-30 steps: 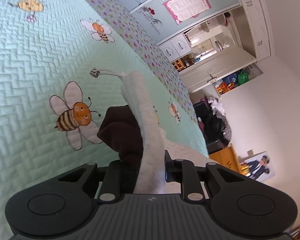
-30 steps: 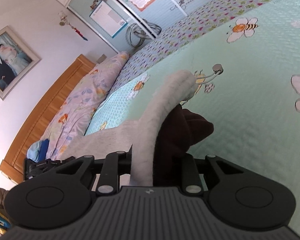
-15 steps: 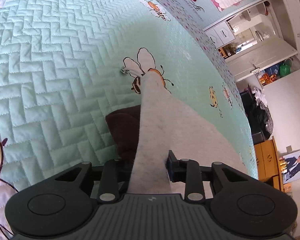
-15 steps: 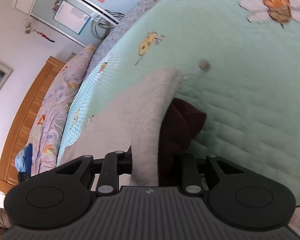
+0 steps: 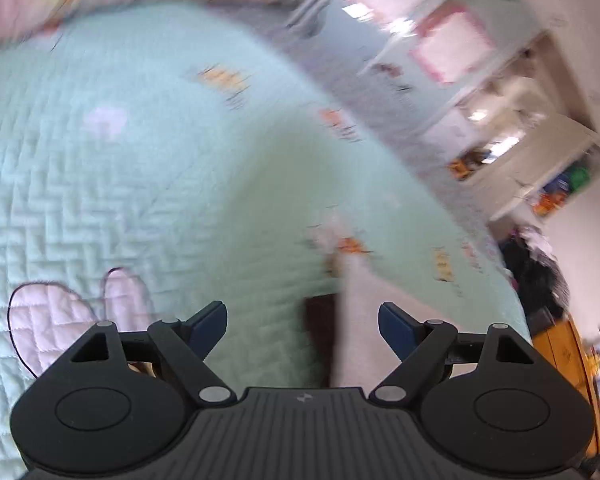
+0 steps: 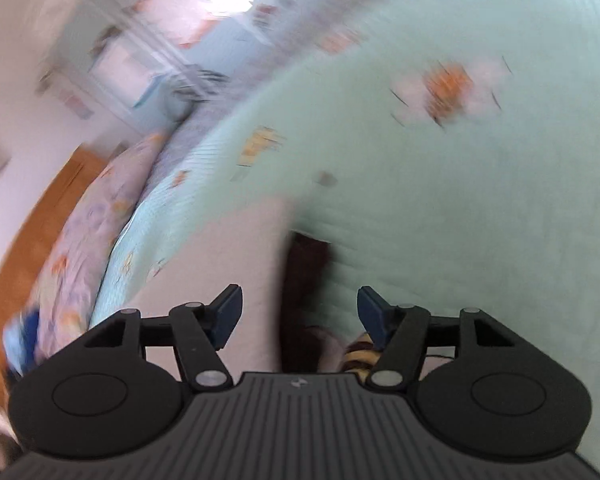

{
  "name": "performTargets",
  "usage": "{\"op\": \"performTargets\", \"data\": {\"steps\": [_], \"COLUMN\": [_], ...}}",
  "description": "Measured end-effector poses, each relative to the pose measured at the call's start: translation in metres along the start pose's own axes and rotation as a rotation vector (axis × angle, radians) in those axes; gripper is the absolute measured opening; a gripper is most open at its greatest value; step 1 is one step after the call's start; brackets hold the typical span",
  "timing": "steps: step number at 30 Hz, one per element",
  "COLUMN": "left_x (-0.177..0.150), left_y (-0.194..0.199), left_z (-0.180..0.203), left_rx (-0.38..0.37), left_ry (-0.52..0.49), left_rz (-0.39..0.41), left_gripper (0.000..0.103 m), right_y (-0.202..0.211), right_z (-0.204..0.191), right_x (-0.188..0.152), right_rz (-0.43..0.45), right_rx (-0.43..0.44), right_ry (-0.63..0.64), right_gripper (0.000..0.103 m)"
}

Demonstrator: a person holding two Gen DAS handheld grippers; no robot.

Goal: Fold clothes
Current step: 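Open both grippers to release the grey bundle and lift them away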

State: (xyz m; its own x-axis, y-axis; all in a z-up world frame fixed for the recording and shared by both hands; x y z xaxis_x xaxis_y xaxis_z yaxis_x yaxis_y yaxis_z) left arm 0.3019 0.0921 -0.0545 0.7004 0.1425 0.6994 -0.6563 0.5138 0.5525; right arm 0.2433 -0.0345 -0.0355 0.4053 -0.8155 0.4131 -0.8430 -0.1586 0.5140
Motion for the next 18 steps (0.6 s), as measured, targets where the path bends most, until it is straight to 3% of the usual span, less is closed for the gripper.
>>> {"op": "performTargets", "data": {"steps": [3, 5, 8, 9, 11, 13, 15, 17, 18], "left_x": [-0.019, -0.046, -0.078, -0.089, -0.101, -0.099, -0.087, -0.07, -0.059], "left_y": [-0.002, -0.025, -0.039, -0.044, -0.042, -0.027, -0.014, -0.006, -0.01], "left_z": [0.057, 0.086, 0.087, 0.087, 0.084, 0.077, 0.082, 0.093, 0.1], "left_rx": [-0.11, -0.109, -0.081, -0.072, -0.081, -0.11, -0.129, -0.135, -0.147], "left_ry": [-0.084, -0.165, -0.206, -0.22, -0.215, -0.157, -0.135, -0.171, -0.179], "left_rz": [0.013, -0.04, -0.071, -0.081, -0.086, -0.08, -0.056, -0.009, 0.01], "left_gripper": [0.091, 0.091, 0.089, 0.089, 0.086, 0.082, 0.082, 0.089, 0.091], "right_y": [0.003, -0.016, -0.048, -0.052, -0.047, -0.03, -0.01, 0.002, 0.0], "right_z": [-0.046, -0.056, -0.036, -0.024, -0.001, 0.01, 0.003, -0.022, -0.034], "right_x": [-0.03, -0.051, -0.078, -0.083, -0.087, -0.083, -0.079, -0.068, -0.061], "right_rz": [-0.035, -0.09, -0.147, -0.149, -0.158, -0.148, -0.105, -0.048, -0.032], "right_rx": [0.141, 0.175, 0.091, 0.056, 0.046, 0.068, 0.08, 0.146, 0.183], "right_ry": [0.042, 0.017, -0.022, -0.02, -0.073, -0.137, -0.12, -0.075, -0.068], "right_gripper": [0.07, 0.073, 0.07, 0.067, 0.042, 0.042, 0.048, 0.07, 0.076]}}
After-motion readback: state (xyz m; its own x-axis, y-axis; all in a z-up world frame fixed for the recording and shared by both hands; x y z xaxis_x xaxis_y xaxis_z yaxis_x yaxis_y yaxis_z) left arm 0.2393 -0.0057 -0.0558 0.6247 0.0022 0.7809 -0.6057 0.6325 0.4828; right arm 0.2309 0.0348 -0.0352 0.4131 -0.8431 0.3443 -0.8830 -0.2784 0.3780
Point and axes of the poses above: each gripper's, at about its wrist camera, not at the fingertips, and y roughly against the way its jaws point, z to its right, x to its top, the point moved 10 cm from there along -y, roughly the way its jaws point, and after that the axes turned 14 degrees about -y, right-handed, at the moved point
